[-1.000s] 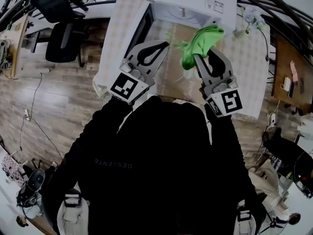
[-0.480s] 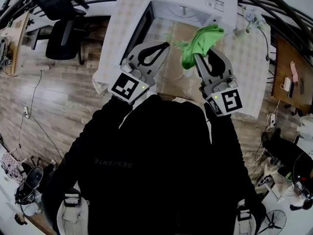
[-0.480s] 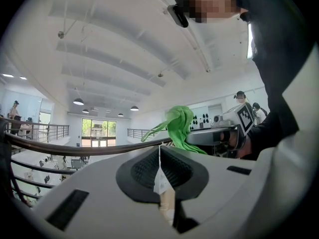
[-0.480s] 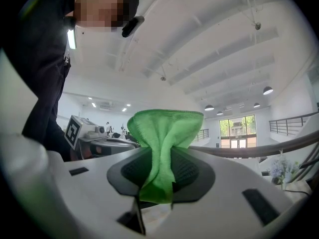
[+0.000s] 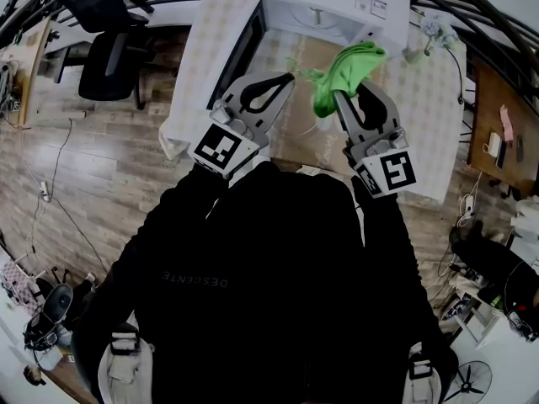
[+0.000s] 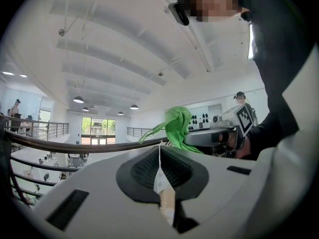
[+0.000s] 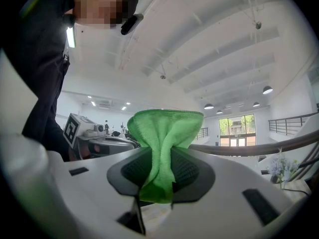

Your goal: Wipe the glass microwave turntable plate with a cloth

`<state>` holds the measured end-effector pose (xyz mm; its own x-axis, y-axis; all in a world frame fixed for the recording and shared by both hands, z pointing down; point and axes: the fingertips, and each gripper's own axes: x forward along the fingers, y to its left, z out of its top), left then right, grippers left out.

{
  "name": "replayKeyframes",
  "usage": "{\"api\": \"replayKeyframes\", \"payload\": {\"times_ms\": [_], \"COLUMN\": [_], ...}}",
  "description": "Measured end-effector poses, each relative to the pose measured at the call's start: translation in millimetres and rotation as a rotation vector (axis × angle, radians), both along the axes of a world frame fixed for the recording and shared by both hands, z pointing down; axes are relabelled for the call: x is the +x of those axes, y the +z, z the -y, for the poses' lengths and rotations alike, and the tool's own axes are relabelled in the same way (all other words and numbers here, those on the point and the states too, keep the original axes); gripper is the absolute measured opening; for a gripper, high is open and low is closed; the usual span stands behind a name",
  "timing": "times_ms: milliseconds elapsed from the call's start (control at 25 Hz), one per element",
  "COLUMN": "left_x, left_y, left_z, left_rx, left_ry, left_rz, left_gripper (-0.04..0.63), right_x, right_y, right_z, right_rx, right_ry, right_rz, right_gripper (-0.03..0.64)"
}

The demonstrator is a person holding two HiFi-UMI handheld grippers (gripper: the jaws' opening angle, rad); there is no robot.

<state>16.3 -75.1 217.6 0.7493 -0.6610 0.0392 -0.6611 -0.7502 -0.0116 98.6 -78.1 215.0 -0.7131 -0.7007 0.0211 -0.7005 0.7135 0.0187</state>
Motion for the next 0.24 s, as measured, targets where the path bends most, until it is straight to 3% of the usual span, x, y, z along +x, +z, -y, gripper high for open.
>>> {"api": "replayKeyframes", "payload": {"times_ms": [240], "left_x": [1.1], "left_y": [1.9], "left_z": [-0.6], "left_rx": [-0.006], "left_ry": [0.002], "left_rz": [0.006], "left_gripper": [0.021], "right_x": [-0.5], "right_y": [0.9], "right_z": [0.7], "right_rx": [-0.002], "right_ry": [-0.005], "right_rz": [-0.002], "right_gripper": [0.124]}}
